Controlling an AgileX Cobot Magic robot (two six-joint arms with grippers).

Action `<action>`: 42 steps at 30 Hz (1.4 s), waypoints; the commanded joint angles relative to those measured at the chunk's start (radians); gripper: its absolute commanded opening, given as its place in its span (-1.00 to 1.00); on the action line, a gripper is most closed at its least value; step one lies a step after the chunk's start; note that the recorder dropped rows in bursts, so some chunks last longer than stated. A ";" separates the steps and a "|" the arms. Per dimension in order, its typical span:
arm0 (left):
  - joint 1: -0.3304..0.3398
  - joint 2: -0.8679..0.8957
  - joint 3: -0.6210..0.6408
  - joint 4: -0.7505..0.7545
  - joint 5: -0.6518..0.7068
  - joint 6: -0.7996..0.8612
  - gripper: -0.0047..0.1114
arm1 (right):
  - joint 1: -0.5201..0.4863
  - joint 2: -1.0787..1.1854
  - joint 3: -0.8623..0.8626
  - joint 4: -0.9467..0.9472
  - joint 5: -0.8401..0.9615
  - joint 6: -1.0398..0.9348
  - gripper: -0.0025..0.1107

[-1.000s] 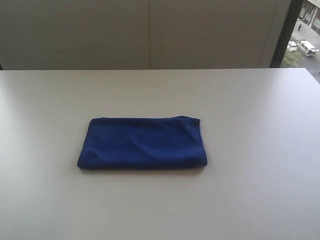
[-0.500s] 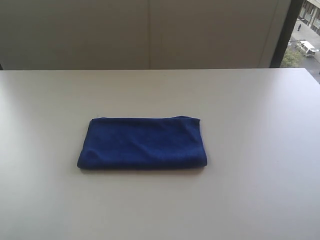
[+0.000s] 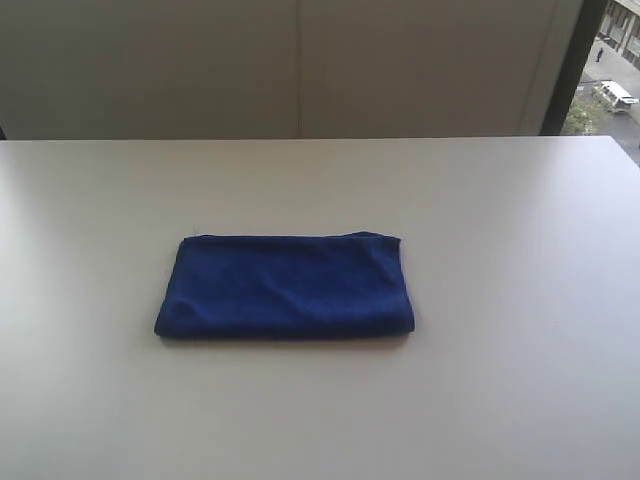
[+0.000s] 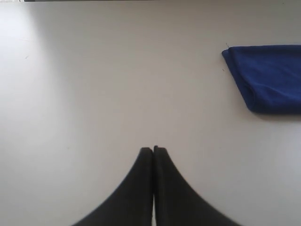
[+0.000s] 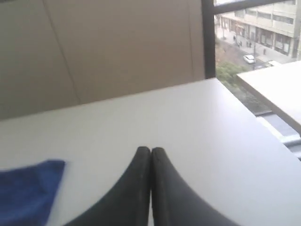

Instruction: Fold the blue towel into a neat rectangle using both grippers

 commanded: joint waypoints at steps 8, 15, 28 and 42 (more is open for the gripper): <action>0.002 -0.003 0.003 0.001 -0.004 0.001 -0.92 | -0.006 -0.154 0.207 -0.014 0.067 -0.112 -0.96; 0.002 -0.003 0.003 0.001 -0.004 0.001 -0.92 | -0.006 -0.154 0.207 -0.016 0.070 -0.117 -0.96; 0.002 -0.003 0.003 0.001 -0.004 0.001 -0.92 | -0.006 -0.154 0.207 -0.014 0.058 -0.165 -0.96; 0.002 -0.003 0.003 0.001 -0.004 0.001 -0.92 | -0.006 -0.154 0.207 -0.014 0.058 -0.165 -0.96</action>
